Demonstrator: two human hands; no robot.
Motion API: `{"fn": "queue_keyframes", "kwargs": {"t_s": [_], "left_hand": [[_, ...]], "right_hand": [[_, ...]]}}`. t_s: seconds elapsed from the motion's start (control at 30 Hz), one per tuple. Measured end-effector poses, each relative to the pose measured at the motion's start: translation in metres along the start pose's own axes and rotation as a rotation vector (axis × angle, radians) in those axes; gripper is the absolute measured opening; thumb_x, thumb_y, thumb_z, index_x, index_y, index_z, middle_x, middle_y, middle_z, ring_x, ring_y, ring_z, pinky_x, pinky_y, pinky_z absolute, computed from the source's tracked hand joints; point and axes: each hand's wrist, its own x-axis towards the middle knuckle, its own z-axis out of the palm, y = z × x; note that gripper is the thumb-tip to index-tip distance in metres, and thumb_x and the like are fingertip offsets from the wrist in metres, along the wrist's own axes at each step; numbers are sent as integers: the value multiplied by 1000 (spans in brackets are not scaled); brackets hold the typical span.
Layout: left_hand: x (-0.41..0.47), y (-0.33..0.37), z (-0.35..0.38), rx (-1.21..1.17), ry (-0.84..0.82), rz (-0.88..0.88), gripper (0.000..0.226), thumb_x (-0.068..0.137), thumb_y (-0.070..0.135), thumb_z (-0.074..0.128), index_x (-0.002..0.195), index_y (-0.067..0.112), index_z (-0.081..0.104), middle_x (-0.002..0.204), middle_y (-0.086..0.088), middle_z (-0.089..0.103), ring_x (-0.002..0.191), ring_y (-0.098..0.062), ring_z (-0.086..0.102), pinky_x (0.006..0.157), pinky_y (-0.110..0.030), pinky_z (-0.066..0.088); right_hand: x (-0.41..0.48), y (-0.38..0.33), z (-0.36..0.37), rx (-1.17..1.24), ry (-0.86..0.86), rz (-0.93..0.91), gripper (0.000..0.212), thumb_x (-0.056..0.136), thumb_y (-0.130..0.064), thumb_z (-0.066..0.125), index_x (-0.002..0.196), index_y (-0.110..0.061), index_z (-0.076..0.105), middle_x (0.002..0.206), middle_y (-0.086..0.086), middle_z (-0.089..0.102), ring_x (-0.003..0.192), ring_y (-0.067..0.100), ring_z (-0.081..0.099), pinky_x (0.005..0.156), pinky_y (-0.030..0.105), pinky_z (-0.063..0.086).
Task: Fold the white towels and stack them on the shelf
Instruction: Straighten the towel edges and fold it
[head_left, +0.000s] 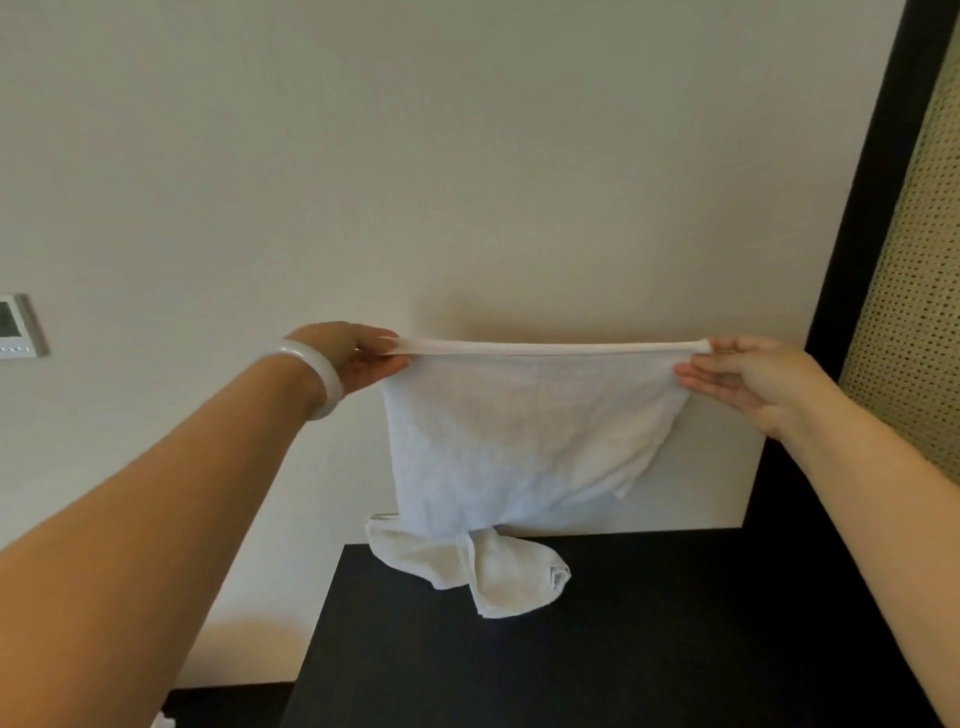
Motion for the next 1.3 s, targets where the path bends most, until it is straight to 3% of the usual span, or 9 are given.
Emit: {"fn": "queue_keyframes", "kwargs": {"t_s": [0.2,0.37,0.53,0.77,0.83,0.97,1.07,1.17,1.3], "left_hand": [[-60,-141,-85,219,-33,-182,18,64,-9,74,81,-4,71,95,-23,71,84,-30,74,64,-26,59],[-105,-283,-123,603,95,-484,20,75,-15,71,80,4,77,111,-13,62,100,-35,66,93,-47,55],[-126,-311,-131,827,12,-517,21,79,0,76,85,20,77,106,0,65,94,-15,62,98,-35,49],[-138,-302,-136,1043,-104,-491,24,83,-1,70,88,23,72,107,1,64,96,-17,65,101,-40,50],[-134,-301,-128,1290,-106,-370,36,87,-3,60,89,33,63,116,6,55,99,-11,58,99,-29,48],[-120,-319,-85,1371,-37,158,25,95,16,55,113,33,59,138,11,39,119,-9,48,98,-19,39],[-98,-356,-51,1609,-175,184,56,103,44,32,154,24,21,164,1,-2,151,-23,3,123,-41,10],[-89,-382,-54,1793,-267,7,66,98,61,9,150,37,-24,154,5,-38,143,-26,-32,117,-57,-13],[-112,-391,-80,1820,-307,18,67,86,68,-7,139,42,-41,148,7,-48,139,-25,-40,115,-59,-17]], "right_hand": [[-73,101,-65,-301,-216,145,21,71,-5,70,91,-7,76,103,16,74,99,26,73,80,32,60],[-133,239,-87,-756,-217,419,5,83,-30,75,84,-28,79,90,-13,74,92,10,70,82,29,54],[-159,290,-104,-990,-168,400,33,86,-13,72,79,-45,70,94,-14,70,88,4,66,73,24,49],[-166,286,-109,-1163,-248,474,43,77,-12,80,95,-45,57,108,-15,55,85,7,66,68,25,55],[-162,283,-101,-1300,-268,472,44,76,-21,82,102,-45,55,120,-16,48,99,5,58,81,27,55],[-144,300,-49,-1457,-139,32,39,89,-34,67,127,-31,56,138,-9,47,131,15,42,103,33,38],[-143,324,-1,-1403,-309,-89,52,102,-38,44,152,-26,33,162,-3,22,150,16,15,119,34,9],[-153,350,2,-1581,-431,14,62,102,-52,13,157,-31,-7,166,-3,-15,149,12,-19,120,40,-15],[-185,351,-16,-1629,-441,99,66,91,-65,-3,146,-39,-29,158,-7,-31,145,12,-29,117,42,-22]]}}
